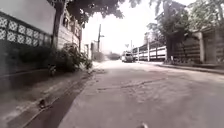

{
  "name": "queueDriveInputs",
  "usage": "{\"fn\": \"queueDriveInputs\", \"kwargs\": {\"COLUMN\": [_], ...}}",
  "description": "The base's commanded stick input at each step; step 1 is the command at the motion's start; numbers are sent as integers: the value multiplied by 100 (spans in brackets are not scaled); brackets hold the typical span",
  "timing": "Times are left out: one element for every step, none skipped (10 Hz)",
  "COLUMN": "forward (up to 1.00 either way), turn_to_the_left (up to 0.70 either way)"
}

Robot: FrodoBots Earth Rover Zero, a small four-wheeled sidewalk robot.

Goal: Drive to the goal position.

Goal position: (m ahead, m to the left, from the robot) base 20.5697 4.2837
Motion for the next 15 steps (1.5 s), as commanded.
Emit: {"fn": "queueDriveInputs", "kwargs": {"forward": [70,70,70,70,70,70,70,70,70,70,70,70,70,70,70], "turn_to_the_left": [0,0,0,0,0,0,0,6,16,13,2,2,1,0,0]}}
